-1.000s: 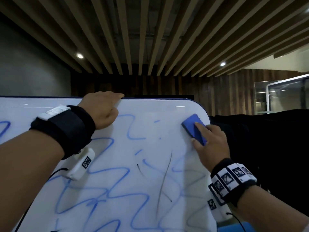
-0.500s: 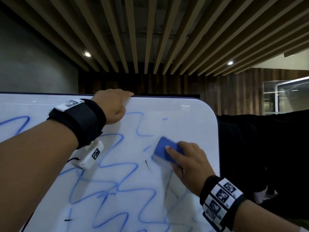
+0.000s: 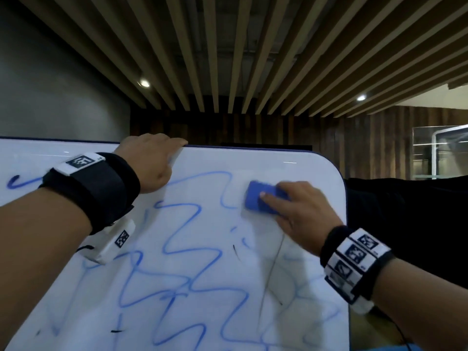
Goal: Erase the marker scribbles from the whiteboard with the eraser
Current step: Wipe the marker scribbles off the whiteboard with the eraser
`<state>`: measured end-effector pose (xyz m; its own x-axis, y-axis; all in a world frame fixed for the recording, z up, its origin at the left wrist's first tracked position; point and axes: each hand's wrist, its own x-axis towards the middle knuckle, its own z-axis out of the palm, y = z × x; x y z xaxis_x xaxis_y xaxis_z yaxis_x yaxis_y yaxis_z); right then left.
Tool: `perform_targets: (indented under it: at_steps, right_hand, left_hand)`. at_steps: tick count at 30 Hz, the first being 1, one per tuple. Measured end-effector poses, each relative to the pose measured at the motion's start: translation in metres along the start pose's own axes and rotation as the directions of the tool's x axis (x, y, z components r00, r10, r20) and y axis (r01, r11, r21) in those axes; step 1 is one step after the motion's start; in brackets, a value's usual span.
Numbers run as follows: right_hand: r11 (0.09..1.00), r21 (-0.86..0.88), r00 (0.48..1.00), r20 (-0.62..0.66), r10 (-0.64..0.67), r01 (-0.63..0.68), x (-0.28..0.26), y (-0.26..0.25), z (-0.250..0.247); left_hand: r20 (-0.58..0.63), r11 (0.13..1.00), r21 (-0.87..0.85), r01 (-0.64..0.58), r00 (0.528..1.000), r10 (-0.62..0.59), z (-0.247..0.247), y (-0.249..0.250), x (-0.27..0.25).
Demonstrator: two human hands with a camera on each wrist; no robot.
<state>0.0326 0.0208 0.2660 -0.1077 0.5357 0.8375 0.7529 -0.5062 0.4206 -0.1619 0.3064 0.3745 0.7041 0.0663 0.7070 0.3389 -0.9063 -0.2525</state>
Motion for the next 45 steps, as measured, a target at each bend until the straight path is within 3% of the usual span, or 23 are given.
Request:
perform_targets:
  at_steps: [2, 3, 4, 6, 7, 9, 11, 13, 14, 16, 18, 20, 21, 23, 25, 28, 31, 33, 36, 38, 40, 42, 45]
  right_hand:
    - [0.967, 0.006, 0.96, -0.112, 0.255, -0.256, 0.02, 0.026, -0.008]
    - [0.952, 0.016, 0.946, -0.114, 0.305, -0.305, 0.019, 0.028, -0.007]
    - [0.962, 0.018, 0.956, -0.111, 0.272, -0.272, 0.011, 0.021, -0.003]
    - [0.998, 0.015, 0.996, -0.054, 0.067, -0.067, -0.017, -0.009, 0.008]
    - [0.999, 0.009, 0.999, 0.014, -0.049, 0.049, -0.03, -0.023, 0.01]
    - [0.992, -0.003, 0.988, 0.087, -0.128, 0.128, -0.032, -0.024, 0.006]
    - [1.0, -0.008, 1.0, 0.002, 0.024, -0.023, -0.008, -0.005, 0.0]
    - [0.972, -0.033, 0.97, -0.076, 0.23, -0.233, 0.019, 0.006, -0.005]
    - [0.967, -0.024, 0.964, -0.08, 0.252, -0.255, 0.024, 0.0, -0.001]
    - [0.995, 0.009, 0.991, -0.085, 0.104, -0.103, 0.018, -0.03, 0.014]
    - [0.988, 0.01, 0.988, -0.001, -0.155, 0.155, -0.004, -0.063, 0.028]
    - [0.972, 0.007, 0.97, 0.062, -0.234, 0.234, -0.005, -0.064, 0.025]
    - [0.981, 0.005, 0.98, 0.041, -0.193, 0.193, 0.005, -0.054, 0.021]
    - [0.999, -0.004, 0.997, -0.059, 0.043, -0.043, 0.032, -0.03, 0.011]
    - [0.982, 0.005, 0.975, -0.117, 0.188, -0.188, 0.049, -0.018, 0.004]
    - [0.999, 0.028, 0.995, -0.091, -0.044, 0.047, 0.024, -0.046, 0.021]
    - [0.956, 0.032, 0.954, 0.07, -0.292, 0.29, -0.007, -0.064, 0.029]
    - [0.977, 0.011, 0.976, 0.04, -0.213, 0.212, 0.003, -0.044, 0.02]
    - [0.996, -0.022, 0.992, -0.099, 0.084, -0.086, 0.02, -0.016, 0.004]
    - [0.999, -0.028, 0.996, -0.086, 0.018, -0.02, 0.003, -0.027, 0.013]
    - [0.985, -0.024, 0.985, 0.023, -0.172, 0.173, -0.023, -0.049, 0.024]
    - [0.966, -0.031, 0.964, 0.085, -0.253, 0.257, -0.024, -0.048, 0.021]
    - [0.997, -0.042, 0.997, -0.032, -0.071, 0.069, 0.013, -0.021, 0.009]
  left_hand:
    - [-0.019, 1.0, 0.01, 0.0, 1.0, 0.001, 0.002, -0.001, -0.006]
    - [-0.026, 1.0, 0.011, -0.005, 1.0, 0.005, 0.003, -0.001, -0.007]
    - [-0.031, 1.0, 0.013, -0.01, 0.999, 0.01, 0.003, -0.001, -0.008]
    - [-0.042, 0.999, 0.032, -0.012, 0.999, 0.013, 0.004, -0.001, -0.009]
    - [-0.045, 0.999, 0.052, -0.008, 0.999, 0.01, 0.005, -0.002, -0.009]
    - [-0.049, 0.997, 0.076, -0.003, 0.999, 0.006, 0.005, -0.001, -0.01]
    - [-0.044, 0.998, 0.066, -0.006, 0.999, 0.009, 0.004, -0.001, -0.01]
    - [-0.026, 0.999, 0.038, -0.021, 0.999, 0.022, 0.0, -0.004, -0.011]
    - [-0.016, 1.0, 0.02, -0.022, 1.0, 0.022, -0.002, -0.005, -0.012]
    - [0.011, 1.0, -0.021, -0.012, 1.0, 0.013, -0.005, -0.006, -0.015]
    - [0.024, 0.998, -0.053, -0.018, 1.0, 0.019, -0.005, -0.009, -0.017]
    - [0.022, 0.999, -0.039, -0.02, 1.0, 0.021, -0.005, -0.012, -0.017]
    - [0.02, 1.0, -0.024, -0.016, 1.0, 0.016, -0.005, -0.013, -0.017]
    - [0.013, 1.0, 0.0, -0.001, 1.0, 0.001, -0.005, -0.013, -0.016]
    - [0.013, 1.0, -0.014, 0.004, 1.0, -0.004, -0.005, -0.012, -0.017]
    - [0.005, 1.0, -0.027, -0.006, 1.0, 0.006, -0.004, -0.014, -0.016]
    - [0.007, 0.999, -0.039, -0.009, 1.0, 0.01, -0.004, -0.014, -0.015]
    - [0.009, 0.998, -0.063, -0.006, 1.0, 0.006, -0.005, -0.014, -0.015]
    - [0.009, 0.997, -0.083, -0.006, 1.0, 0.006, -0.005, -0.014, -0.015]
    - [0.017, 0.996, -0.09, 0.003, 1.0, -0.002, -0.005, -0.014, -0.015]
    - [0.028, 0.994, -0.103, 0.018, 0.999, -0.016, -0.005, -0.014, -0.015]
    - [0.038, 0.994, -0.107, 0.03, 0.999, -0.026, -0.006, -0.013, -0.016]
    - [0.041, 0.993, -0.111, 0.043, 0.998, -0.039, -0.006, -0.01, -0.016]
